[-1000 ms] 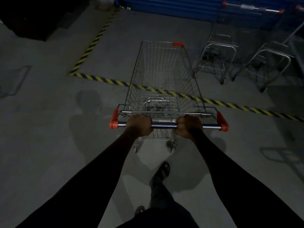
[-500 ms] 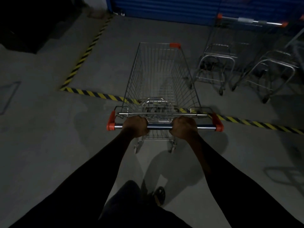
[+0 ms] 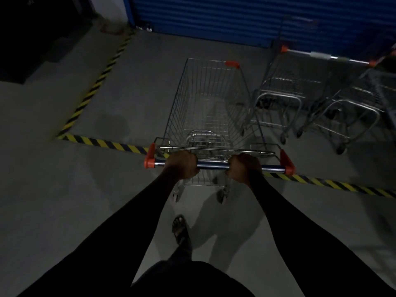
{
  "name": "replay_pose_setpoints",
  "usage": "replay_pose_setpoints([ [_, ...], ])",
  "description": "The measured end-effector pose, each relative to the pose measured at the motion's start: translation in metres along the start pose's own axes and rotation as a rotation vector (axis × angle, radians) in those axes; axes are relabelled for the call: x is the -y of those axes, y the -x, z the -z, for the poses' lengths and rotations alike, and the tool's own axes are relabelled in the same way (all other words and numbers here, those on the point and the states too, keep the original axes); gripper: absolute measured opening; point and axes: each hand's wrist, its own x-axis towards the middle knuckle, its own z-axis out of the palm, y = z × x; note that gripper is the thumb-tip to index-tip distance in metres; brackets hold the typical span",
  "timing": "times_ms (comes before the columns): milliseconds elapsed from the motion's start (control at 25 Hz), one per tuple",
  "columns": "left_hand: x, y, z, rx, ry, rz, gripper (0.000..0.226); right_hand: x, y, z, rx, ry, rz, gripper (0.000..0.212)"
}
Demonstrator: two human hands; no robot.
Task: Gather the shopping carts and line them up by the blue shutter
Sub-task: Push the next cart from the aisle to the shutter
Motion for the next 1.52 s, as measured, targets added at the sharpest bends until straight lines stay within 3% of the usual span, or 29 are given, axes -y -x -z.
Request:
replay_pose_setpoints([
  [200, 0.029, -0.094, 0.018, 0.029, -0.036, -0.04, 0.043, -0.017, -0.09, 0.016, 0.048, 0.004, -0.06, 0.044],
  [400, 0.064, -0.184, 0.045, 0.105, 0.039, -0.066, 0.037, -0.029, -0.169, 0.051, 0.102, -0.052, -0.069, 0.027],
  [960, 0.143, -0.461, 0.092, 0.056, -0.049, 0.013, 0.039, -0.095, -0.449, 0.089, -0.133, -0.037, -0.034, 0.032],
  [1360, 0.187, -0.622, 0.121, 0.043, -0.033, -0.033, 0.04, -0.145, -0.611, 0.104, -0.135, -0.112, 0.014, 0.02],
  [1520, 0.209, -0.685, 0.14, 0.0, -0.028, -0.101, 0.036, -0.158, -0.676, 0.119, -0.143, -0.092, -0.003, 0.031],
])
